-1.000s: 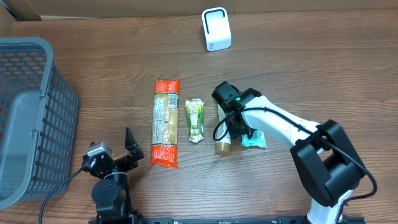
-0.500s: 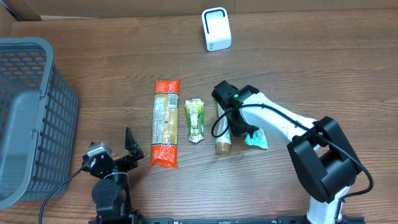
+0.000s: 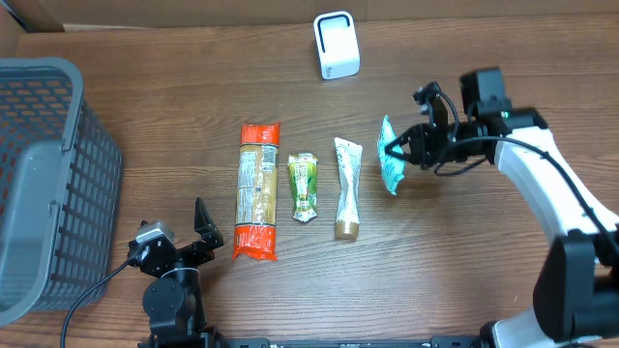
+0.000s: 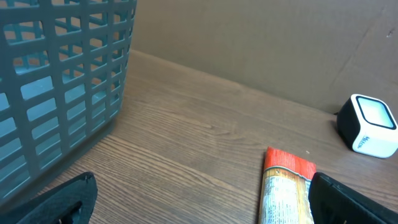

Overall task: Scan the item barcode
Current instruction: 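Lower the tissue pack right of the Pantene tube and release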

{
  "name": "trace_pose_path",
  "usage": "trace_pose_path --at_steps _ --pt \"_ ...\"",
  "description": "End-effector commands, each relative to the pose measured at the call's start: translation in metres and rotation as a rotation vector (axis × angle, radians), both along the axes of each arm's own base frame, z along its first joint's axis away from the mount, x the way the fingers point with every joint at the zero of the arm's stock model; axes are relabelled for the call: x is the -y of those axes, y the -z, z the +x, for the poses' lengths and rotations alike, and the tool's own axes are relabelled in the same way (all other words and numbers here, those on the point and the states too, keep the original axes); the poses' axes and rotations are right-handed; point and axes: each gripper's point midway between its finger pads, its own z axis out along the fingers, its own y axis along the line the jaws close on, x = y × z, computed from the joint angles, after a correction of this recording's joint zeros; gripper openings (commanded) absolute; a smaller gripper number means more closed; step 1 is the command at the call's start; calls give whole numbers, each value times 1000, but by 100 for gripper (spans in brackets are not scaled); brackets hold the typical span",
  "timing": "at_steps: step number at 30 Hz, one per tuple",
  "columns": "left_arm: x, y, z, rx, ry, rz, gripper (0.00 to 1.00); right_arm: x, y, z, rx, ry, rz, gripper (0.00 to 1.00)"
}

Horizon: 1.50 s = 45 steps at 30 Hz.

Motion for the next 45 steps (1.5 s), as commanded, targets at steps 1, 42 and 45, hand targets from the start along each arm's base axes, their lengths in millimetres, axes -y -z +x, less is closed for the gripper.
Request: trace_pose_path --at_steps 1,42,45 --pt "-1 -2 -1 5 -6 19 100 -20 33 -33 -113 -108 308 4" --pt "-1 -2 -1 5 -6 19 100 88 -42 -28 -122 260 -281 54" --pt "-1 -2 -1 6 -6 19 100 88 -46 -30 -113 261 -280 54"
